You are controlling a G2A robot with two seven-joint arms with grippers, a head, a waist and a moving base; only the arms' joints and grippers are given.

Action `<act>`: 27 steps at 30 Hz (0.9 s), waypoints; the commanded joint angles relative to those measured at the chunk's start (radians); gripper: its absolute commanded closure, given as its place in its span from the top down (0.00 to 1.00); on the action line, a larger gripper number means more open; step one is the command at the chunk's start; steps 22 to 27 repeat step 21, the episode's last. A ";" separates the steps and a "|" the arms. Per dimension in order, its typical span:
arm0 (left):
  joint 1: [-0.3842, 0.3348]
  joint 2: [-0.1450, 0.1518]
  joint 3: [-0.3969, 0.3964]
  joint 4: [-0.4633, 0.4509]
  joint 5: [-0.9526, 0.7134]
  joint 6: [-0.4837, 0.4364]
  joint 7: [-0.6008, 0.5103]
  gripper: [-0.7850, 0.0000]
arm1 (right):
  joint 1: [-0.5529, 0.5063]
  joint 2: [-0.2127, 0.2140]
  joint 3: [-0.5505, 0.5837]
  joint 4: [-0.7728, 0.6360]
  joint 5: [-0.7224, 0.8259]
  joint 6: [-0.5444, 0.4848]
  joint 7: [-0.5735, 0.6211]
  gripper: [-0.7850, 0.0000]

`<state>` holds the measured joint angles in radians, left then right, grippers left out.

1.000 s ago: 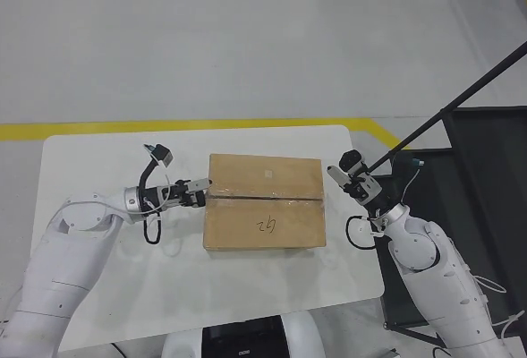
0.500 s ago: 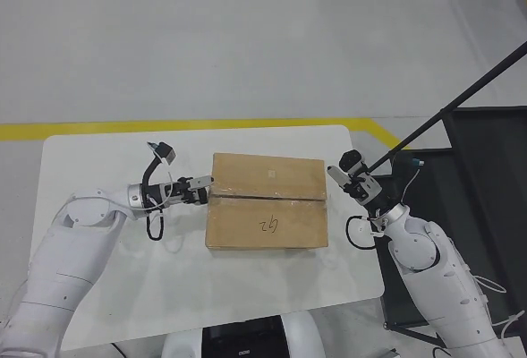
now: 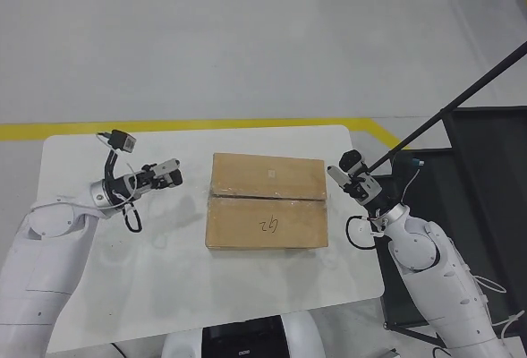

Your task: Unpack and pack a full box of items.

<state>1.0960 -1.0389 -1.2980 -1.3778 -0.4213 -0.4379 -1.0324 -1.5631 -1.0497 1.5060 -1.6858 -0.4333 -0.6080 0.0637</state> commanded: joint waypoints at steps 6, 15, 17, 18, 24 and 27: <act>0.009 -0.002 0.004 -0.041 0.029 0.012 0.057 1.00 | 0.000 0.000 0.000 0.000 0.000 0.000 0.000 1.00; 0.009 -0.002 0.004 -0.041 0.029 0.012 0.057 1.00 | 0.000 0.000 0.000 0.000 0.000 0.000 0.000 1.00; 0.009 -0.002 0.004 -0.041 0.029 0.012 0.057 1.00 | 0.000 0.000 0.000 0.000 0.000 0.000 0.000 1.00; 0.009 -0.002 0.004 -0.041 0.029 0.012 0.057 1.00 | 0.000 0.000 0.000 0.000 0.000 0.000 0.000 1.00; 0.009 -0.002 0.004 -0.041 0.029 0.012 0.057 1.00 | 0.000 0.000 0.000 0.000 0.000 0.000 0.000 1.00; 0.009 -0.002 0.004 -0.041 0.029 0.012 0.057 1.00 | 0.000 0.000 0.000 0.000 0.000 0.000 0.000 1.00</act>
